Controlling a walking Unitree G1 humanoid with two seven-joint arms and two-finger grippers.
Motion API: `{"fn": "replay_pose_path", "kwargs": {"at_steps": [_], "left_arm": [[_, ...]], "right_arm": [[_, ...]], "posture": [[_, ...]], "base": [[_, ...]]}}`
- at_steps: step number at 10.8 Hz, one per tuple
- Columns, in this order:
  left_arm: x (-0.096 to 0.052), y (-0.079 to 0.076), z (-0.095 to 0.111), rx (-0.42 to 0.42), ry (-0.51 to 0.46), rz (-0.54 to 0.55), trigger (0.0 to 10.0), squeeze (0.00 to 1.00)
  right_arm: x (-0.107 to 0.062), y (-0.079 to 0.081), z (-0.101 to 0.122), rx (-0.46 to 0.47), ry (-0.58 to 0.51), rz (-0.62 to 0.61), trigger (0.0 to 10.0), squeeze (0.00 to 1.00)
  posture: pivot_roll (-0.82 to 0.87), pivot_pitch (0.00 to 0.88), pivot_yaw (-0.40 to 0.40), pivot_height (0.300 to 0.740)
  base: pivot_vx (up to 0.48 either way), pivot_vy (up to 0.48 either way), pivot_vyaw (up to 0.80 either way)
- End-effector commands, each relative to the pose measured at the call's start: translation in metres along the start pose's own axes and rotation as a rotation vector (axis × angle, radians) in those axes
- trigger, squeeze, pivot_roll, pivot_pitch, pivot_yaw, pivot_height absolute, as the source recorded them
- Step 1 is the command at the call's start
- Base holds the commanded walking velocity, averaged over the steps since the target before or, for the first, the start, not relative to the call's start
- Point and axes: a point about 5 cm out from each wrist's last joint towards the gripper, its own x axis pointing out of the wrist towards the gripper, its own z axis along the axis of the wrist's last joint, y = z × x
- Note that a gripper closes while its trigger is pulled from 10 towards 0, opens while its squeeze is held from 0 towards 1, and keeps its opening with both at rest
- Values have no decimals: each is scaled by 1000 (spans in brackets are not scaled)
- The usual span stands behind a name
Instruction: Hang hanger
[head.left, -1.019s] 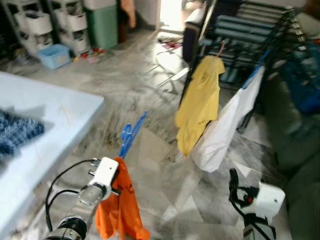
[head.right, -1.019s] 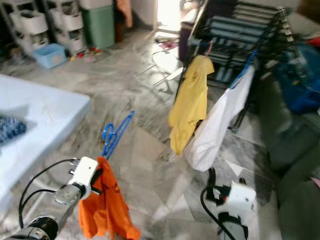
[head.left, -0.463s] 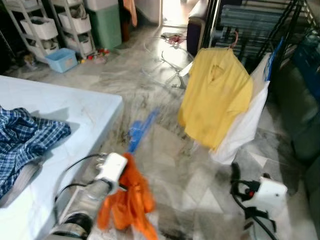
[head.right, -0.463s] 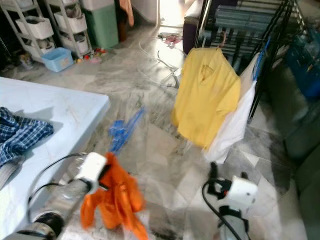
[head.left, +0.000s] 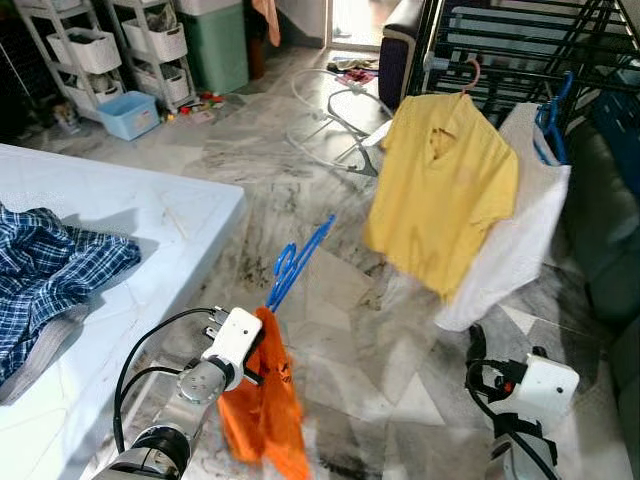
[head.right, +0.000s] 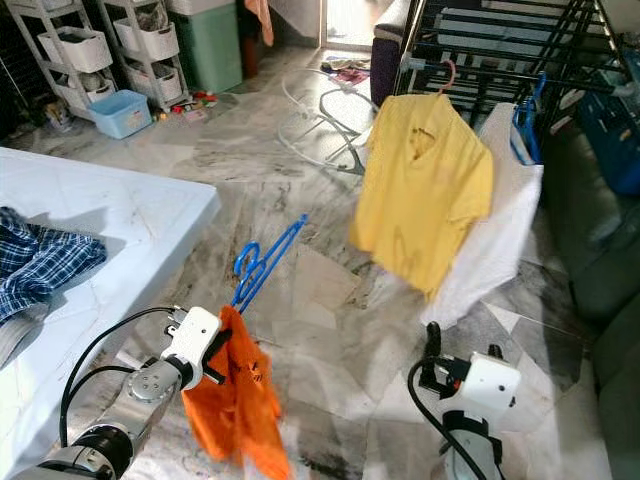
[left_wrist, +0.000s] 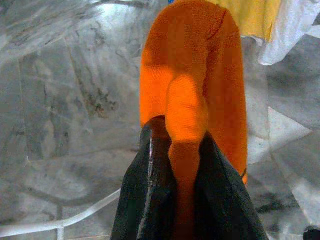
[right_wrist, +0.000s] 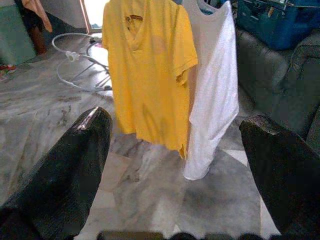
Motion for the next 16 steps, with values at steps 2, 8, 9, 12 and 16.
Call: {"fn": "replay_pose_path", "kwargs": {"at_steps": [2, 8, 9, 12, 16], "left_arm": [[1, 0, 2, 19, -8, -18, 10000, 0], [-3, -8, -9, 22, 31, -55, 10000, 0], [-3, -8, -11, 38, 39, -63, 10000, 0], [-2, -8, -8, 32, 35, -111, 10000, 0], [16, -5, 107, 222, -409, -398, 10000, 0]], "right_arm": [[-1, -1, -3, -3, 11, -14, 10000, 0], [-1, -2, -4, -3, 16, -28, 10000, 0], [-1, -2, -4, -3, 16, -32, 10000, 0], [-3, -2, -5, -2, 18, -39, 10000, 0], [-7, 0, -7, 0, 43, -6, 10000, 0]], "posture": [[50, 29, -2, 740], [46, 34, 3, 740], [44, 36, 4, 740], [44, 49, 1, 740], [42, 78, -5, 740]], "base": [[-253, 0, 0], [-186, 0, 0], [0, 0, 0], [0, 0, 0], [0, 0, 0]]}}
